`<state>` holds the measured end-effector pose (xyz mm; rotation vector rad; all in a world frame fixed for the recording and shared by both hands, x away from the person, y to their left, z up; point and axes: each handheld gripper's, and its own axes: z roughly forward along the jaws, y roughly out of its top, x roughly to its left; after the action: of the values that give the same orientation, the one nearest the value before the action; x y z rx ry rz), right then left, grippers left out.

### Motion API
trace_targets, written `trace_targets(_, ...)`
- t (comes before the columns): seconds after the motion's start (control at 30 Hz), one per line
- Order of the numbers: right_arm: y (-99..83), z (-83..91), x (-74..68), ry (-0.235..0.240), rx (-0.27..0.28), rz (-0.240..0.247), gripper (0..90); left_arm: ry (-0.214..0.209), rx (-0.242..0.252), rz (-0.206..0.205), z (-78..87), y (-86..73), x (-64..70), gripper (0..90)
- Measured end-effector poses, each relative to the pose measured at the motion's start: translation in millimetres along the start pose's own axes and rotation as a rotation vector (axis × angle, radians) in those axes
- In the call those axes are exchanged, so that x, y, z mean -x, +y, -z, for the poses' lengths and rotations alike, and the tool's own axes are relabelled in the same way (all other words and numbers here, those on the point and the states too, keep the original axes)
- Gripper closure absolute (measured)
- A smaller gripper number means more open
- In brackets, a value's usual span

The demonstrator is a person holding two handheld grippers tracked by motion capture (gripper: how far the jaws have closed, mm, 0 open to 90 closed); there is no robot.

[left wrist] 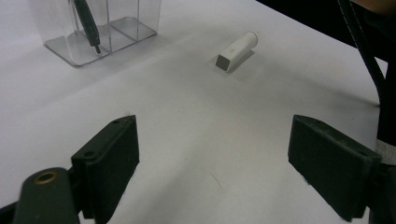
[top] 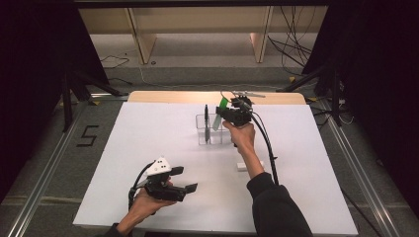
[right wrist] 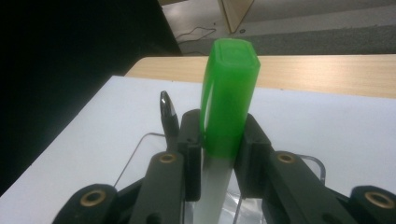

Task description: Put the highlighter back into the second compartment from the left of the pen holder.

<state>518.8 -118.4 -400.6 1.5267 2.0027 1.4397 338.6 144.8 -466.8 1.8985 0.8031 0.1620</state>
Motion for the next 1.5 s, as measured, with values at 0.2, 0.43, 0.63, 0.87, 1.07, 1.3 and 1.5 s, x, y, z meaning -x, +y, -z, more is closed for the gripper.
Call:
trace_targets(0.2, -1.6, -1.4, -0.4, -0.006, -0.015, 0.013, 75.4, -0.001, 0.0, -0.002, -0.4, -0.1, 0.3, 16.0)
trace_targets(0.43, -3.4, -3.6, 0.4, -0.018, -0.043, 0.011, 73.4, -0.002, -0.003, 0.0, -0.5, -0.1, 0.1, 16.0)
trace_targets(0.63, -0.4, 3.7, 1.4, -0.017, -0.036, 0.015, 52.6, -0.003, -0.002, 0.003, -0.5, -0.2, 0.0, 16.0)
trace_targets(0.87, 2.2, 29.5, 8.9, 0.014, -0.008, 0.073, 42.4, -0.003, -0.006, 0.004, -0.8, -0.4, 0.2, 16.0)
trace_targets(1.07, -3.1, 49.8, 22.6, 0.037, -0.023, 0.096, 35.2, -0.001, -0.011, 0.001, -1.5, -0.7, 0.0, 16.0)
trace_targets(1.3, -12.0, 65.7, 34.0, 0.051, -0.033, 0.138, 33.1, 0.0, -0.01, 0.001, -2.2, -1.1, 0.0, 16.0)
trace_targets(1.5, -18.3, 73.1, 38.2, 0.058, -0.033, 0.138, 32.2, 0.001, -0.01, -0.002, -2.3, -1.2, -0.1, 16.0)
